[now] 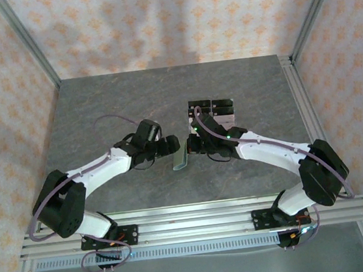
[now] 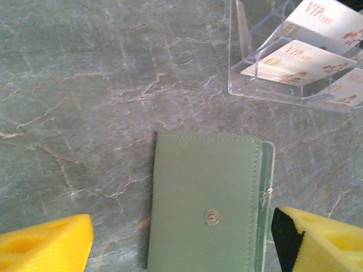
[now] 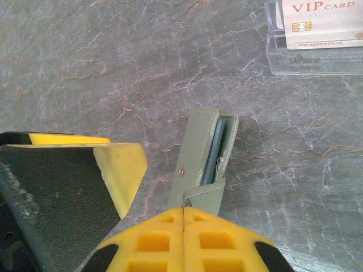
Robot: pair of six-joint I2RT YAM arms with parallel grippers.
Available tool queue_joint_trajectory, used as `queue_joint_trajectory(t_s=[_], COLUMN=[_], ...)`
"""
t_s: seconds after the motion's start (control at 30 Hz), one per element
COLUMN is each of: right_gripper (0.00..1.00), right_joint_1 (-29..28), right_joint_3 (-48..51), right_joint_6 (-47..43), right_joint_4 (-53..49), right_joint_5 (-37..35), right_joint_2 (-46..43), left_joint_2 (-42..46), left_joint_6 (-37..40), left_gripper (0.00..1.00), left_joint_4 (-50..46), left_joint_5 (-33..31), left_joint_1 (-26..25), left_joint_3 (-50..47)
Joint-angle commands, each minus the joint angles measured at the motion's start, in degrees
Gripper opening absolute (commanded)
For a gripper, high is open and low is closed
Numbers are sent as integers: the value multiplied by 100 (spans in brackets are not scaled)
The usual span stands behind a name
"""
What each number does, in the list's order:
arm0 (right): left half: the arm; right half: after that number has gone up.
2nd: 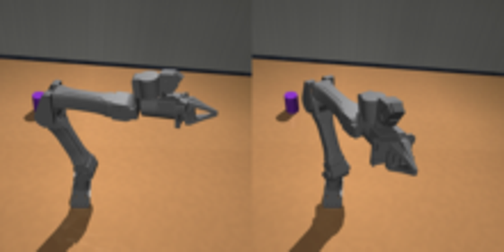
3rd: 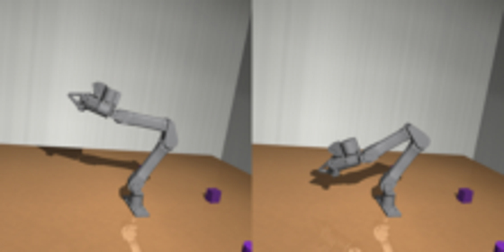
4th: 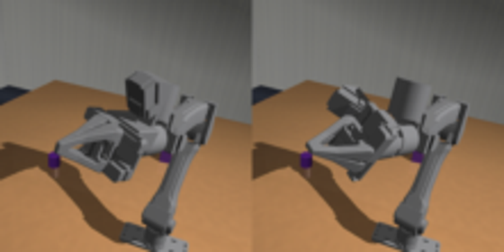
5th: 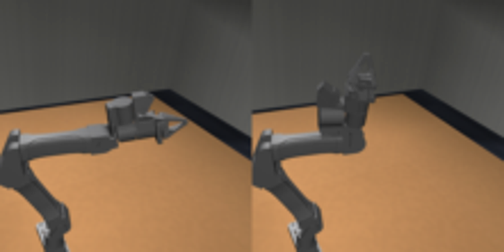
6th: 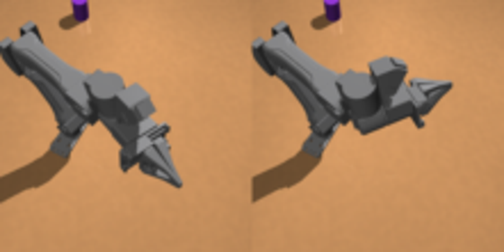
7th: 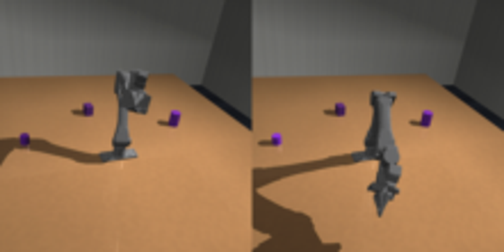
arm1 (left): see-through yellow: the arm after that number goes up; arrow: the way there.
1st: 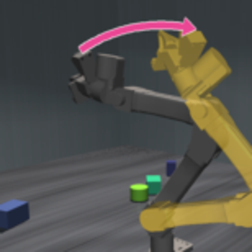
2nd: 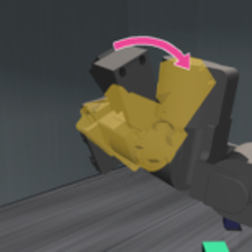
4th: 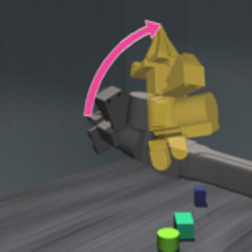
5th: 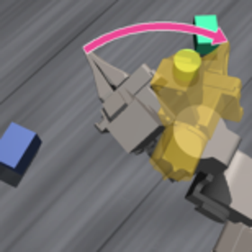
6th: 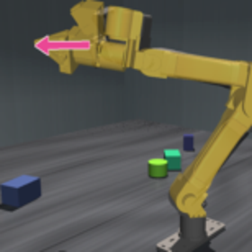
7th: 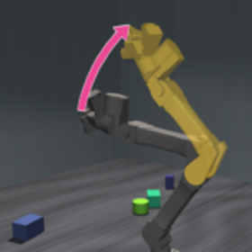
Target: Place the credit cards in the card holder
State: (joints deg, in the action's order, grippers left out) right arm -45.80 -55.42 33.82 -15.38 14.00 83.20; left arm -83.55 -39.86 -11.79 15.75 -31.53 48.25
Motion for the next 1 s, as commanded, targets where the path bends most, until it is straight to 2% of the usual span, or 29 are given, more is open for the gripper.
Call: queue_joint_trajectory(t_s=[0.0,0.97], right_gripper=[0,0], right_joint_1=[-25,-25], right_joint_3=[-110,-154], right_joint_6=[-45,-28], right_joint_4=[34,30], right_joint_5=[-35,-29], right_joint_2=[-92,-211], left_joint_2=[-145,-1047], left_joint_6=[171,289], left_gripper=[83,84], left_joint_4=[-205,-598], left_joint_5=[-195,-383], left_joint_1=[-72,-248], left_joint_3=[218,938])
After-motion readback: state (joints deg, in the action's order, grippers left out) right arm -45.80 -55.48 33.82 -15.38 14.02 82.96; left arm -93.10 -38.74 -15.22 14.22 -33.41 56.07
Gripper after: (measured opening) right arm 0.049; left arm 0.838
